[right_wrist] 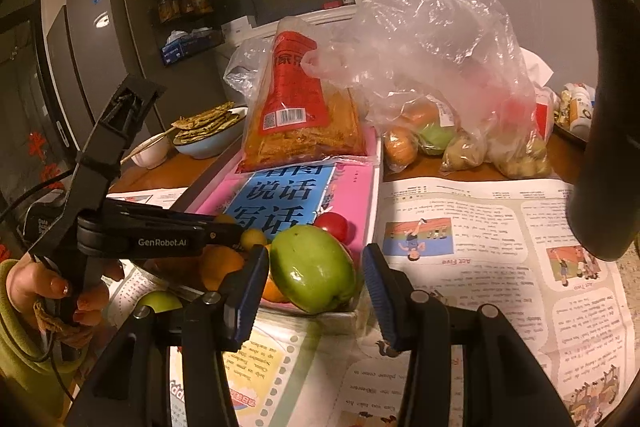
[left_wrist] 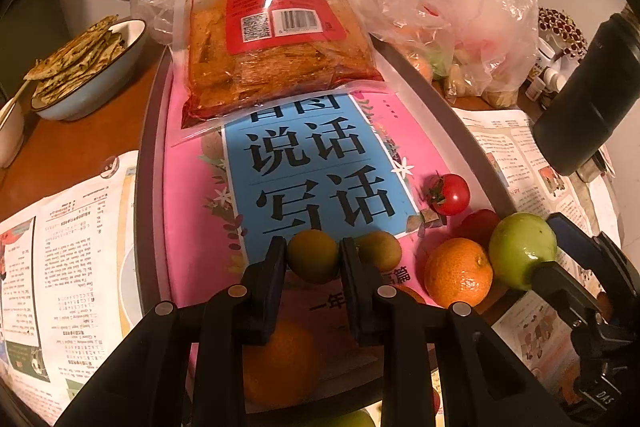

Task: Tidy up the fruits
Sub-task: 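Carry the kiwi and green apple up over the pink workbook in the tray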

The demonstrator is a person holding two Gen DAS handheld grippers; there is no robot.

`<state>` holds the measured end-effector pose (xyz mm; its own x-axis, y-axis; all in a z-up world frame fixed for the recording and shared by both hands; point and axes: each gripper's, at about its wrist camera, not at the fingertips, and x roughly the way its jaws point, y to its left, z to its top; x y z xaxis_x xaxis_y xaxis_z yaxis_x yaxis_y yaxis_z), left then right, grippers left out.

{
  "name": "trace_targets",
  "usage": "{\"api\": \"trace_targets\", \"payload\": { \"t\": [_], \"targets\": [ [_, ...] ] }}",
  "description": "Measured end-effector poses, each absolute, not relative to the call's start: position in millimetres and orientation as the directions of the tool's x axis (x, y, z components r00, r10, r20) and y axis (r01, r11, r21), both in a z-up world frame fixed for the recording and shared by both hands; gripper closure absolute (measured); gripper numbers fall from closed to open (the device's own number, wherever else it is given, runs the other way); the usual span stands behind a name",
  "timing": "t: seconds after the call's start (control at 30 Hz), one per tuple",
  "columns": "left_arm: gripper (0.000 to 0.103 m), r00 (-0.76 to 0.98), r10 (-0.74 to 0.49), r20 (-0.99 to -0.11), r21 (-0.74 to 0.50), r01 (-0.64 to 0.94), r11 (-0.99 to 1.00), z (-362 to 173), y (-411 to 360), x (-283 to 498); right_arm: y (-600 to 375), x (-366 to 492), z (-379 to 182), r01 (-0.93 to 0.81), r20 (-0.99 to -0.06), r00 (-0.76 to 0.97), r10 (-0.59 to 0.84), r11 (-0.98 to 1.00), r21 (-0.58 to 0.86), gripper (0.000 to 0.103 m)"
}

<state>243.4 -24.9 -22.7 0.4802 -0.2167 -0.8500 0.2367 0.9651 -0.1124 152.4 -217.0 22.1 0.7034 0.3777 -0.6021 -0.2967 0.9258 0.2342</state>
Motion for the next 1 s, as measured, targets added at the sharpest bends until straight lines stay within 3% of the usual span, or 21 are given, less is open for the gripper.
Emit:
{"api": "trace_targets", "payload": {
  "t": [0.2, 1.0],
  "targets": [
    [0.075, 0.478, -0.220, -0.850, -0.113, 0.241, 0.964, -23.0, -25.2, 243.0, -217.3, 148.3, 18.5, -0.308, -0.612, 0.691, 0.385, 0.922, 0.233, 0.059],
    [0.075, 0.477, -0.215, -0.852, -0.106, 0.244, 0.964, -23.7, -26.5, 241.0, -208.1, 157.5, 12.3, -0.276, -0.648, 0.692, 0.318, 0.946, 0.170, 0.057]
  ]
}}
